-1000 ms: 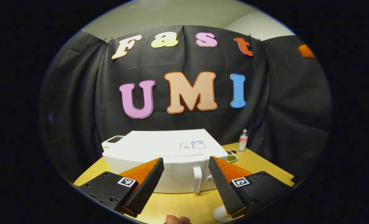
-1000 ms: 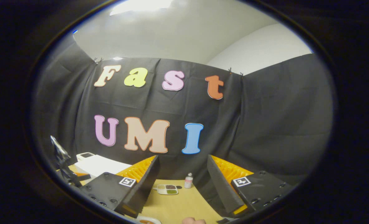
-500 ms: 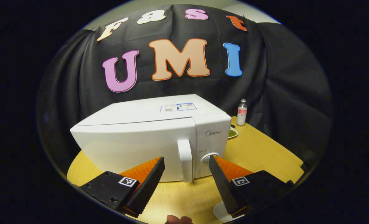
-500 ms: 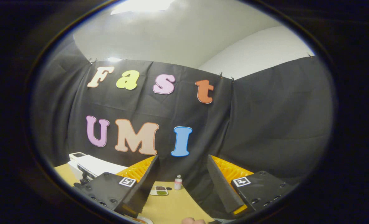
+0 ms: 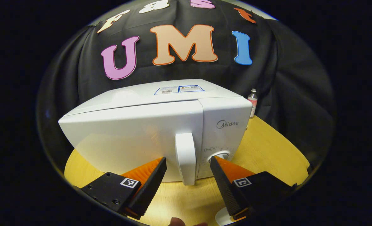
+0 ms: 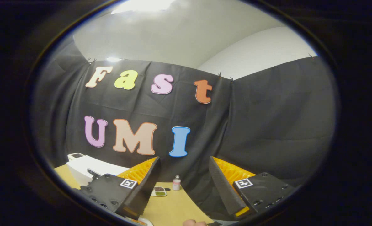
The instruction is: Open the microwave oven with the left hand, put the food in, and close the microwave oven.
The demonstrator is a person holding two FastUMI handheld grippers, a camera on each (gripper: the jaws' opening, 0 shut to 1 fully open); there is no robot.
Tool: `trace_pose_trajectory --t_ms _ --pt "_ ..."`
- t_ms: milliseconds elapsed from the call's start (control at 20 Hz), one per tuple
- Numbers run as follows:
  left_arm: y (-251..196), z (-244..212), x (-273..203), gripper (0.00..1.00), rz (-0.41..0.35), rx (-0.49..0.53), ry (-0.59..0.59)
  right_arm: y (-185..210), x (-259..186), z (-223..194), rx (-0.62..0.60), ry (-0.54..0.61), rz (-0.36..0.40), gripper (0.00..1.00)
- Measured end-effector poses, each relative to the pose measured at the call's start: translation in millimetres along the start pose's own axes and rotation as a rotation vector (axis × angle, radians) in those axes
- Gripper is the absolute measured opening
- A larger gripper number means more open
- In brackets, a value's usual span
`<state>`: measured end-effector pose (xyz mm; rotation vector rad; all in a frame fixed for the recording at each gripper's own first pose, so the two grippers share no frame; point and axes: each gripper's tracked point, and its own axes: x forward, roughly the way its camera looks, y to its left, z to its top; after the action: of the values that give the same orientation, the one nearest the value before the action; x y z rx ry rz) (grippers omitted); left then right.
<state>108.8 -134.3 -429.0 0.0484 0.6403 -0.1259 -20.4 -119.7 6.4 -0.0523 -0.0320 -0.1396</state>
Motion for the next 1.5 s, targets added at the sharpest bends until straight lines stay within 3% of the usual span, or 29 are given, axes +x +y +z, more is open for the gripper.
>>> trace_pose_trajectory --t_ms 100,200,300,450,1050,1350,1500 --pt "-2 -4 3 0.92 -0.002 -0.005 0.013 -1 0 -3 0.007 0.005 0.000 0.96" --pt "7 -7 5 0.74 0.039 0.000 0.032 -3 0 -2 0.010 0.005 -0.003 0.96" --pt "3 -8 8 0.34 0.031 -0.018 0.044 -3 0 -1 0.007 0.001 -0.004 0.96" --pt "3 -11 6 0.21 0.048 -0.018 0.083 -4 -1 -2 0.004 0.001 -0.004 0.96" --pt "-1 -19 -5 0.02 -0.069 -0.027 0.132 -3 -5 0 0.026 -0.013 0.008 0.96" --pt "12 -55 -87 0.01 -0.125 -0.040 0.069 24 3 -32 0.049 0.035 0.053 0.97" --pt "30 -74 -125 0.02 -0.148 -0.067 0.062 55 3 -50 0.127 0.056 0.131 0.97"
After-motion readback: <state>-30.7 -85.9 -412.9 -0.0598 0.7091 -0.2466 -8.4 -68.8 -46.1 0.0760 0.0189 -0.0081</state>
